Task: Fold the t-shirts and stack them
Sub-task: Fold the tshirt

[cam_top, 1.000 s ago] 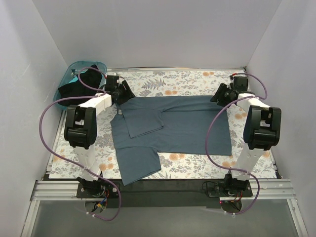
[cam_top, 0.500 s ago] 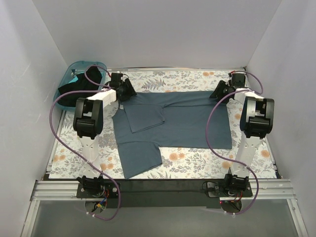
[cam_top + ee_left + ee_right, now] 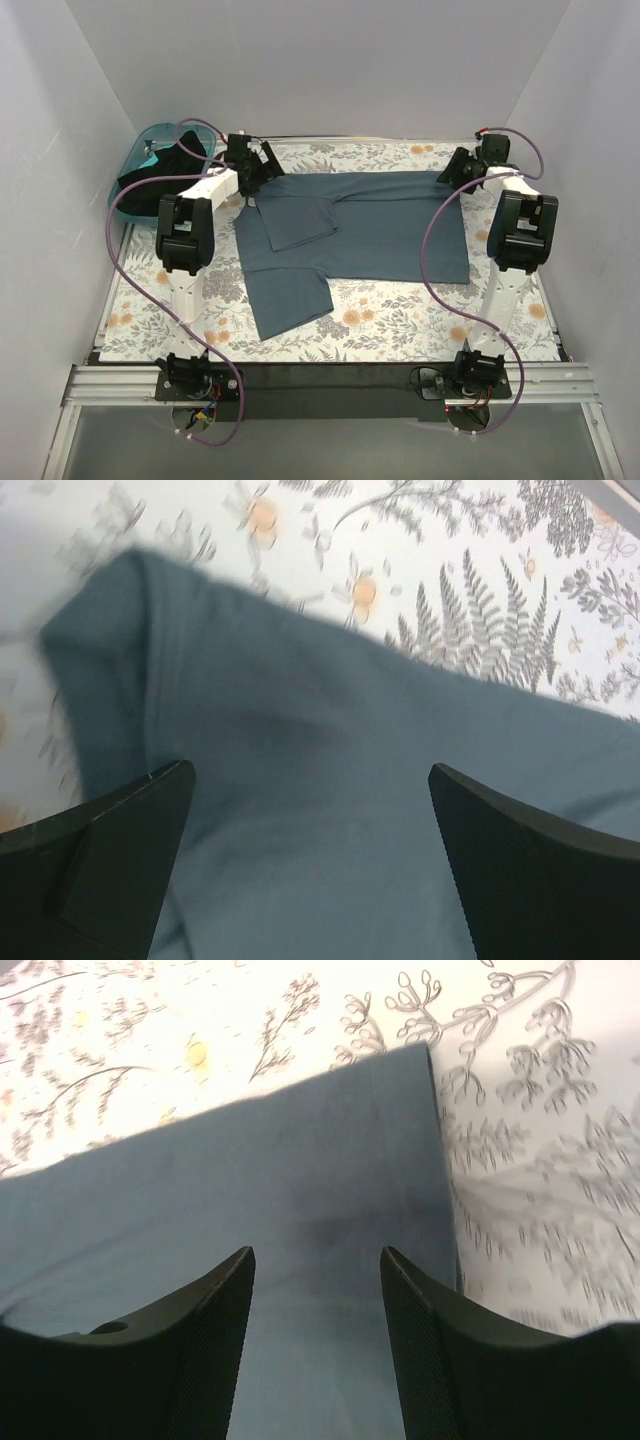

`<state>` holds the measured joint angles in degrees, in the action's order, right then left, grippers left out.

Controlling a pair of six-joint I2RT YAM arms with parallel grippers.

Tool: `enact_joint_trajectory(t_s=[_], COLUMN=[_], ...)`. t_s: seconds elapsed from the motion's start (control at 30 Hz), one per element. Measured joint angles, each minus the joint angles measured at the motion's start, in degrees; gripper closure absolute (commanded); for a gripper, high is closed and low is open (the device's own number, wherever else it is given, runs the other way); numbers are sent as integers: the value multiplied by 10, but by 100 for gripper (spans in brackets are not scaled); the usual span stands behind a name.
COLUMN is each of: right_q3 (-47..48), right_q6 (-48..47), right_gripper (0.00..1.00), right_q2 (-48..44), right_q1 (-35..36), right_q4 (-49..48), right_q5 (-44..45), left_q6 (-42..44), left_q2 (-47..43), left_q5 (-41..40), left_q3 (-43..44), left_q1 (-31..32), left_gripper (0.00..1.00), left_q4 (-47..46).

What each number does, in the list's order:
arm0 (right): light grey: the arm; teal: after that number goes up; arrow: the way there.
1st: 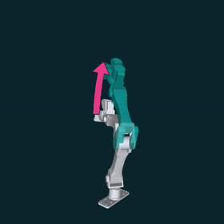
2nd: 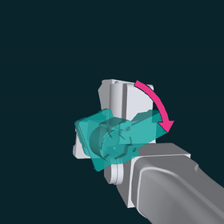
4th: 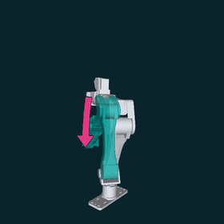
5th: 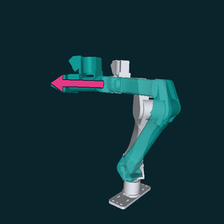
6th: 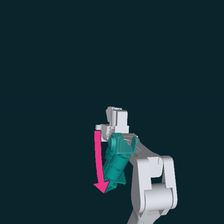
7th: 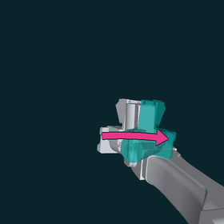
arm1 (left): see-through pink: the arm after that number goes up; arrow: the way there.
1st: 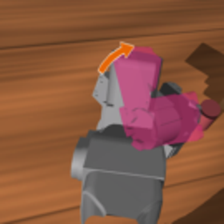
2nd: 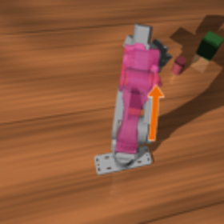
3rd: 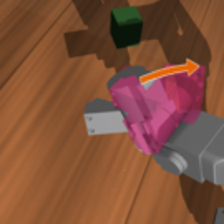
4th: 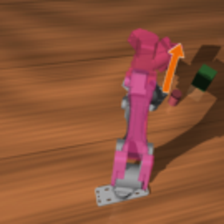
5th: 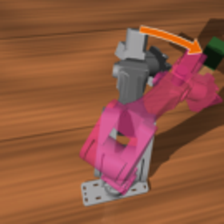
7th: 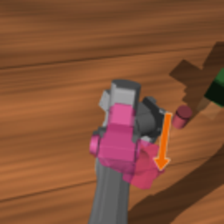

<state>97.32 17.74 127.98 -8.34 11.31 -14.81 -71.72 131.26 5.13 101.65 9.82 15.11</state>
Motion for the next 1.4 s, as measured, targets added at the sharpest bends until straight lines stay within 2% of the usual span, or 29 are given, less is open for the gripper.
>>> enact_joint_trajectory(t_s=[0.07,0.17,0.4,0.5,0.6,0.67,0.8,0.87,0.9,1.0,1.03,1.17,1.3,1.4], right_q3=[-26,-91,-238,-303,-350,-377,-434,-461,-473,-501,-507,-511,-511,-515], right_q6=[-2,-4,-17,-28,-33,-35,-34,-34,-33,-31,-30,-28,-22,-14], right_gripper=[48,47,44,42,42,41,38,34,26,22,21,22,23,27], right_q2=[-42,-151,-438,-520,-572,-600,-652,-668,-671,-670,-669,-650,-622,-615], right_q1=[-1,-2,0,1,2,2,16,29,36,56,62,89,102,104], right_q4=[9,23,36,61,102,130,163,168,170,178,182,187,187,188], right_q5=[5,14,32,40,47,58,89,105,115,146,158,195,211,218], left_q6=[0,0,-11,-14,-20,-27,-40,-45,-48,-56,-59,-75,-96,-109], left_q2=[-39,-140,-501,-640,-717,-735,-735,-734,-732,-718,-710,-657,-573,-510], left_q5=[-7,-19,-52,-67,-82,-88,-90,-90,-89,-87,-86,-76,-79,-84], left_q3=[-30,-102,-291,-373,-429,-467,-548,-575,-582,-585,-586,-588,-586,-574], left_q1=[-2,-3,-9,-11,-12,-12,-12,-12,-12,-12,-12,-4,20,33], left_gripper=[2,2,2,7,12,15,15,15,15,16,19,21,30,32], left_q4=[20,42,45,53,83,104,156,181,189,194,191,169,153,148])
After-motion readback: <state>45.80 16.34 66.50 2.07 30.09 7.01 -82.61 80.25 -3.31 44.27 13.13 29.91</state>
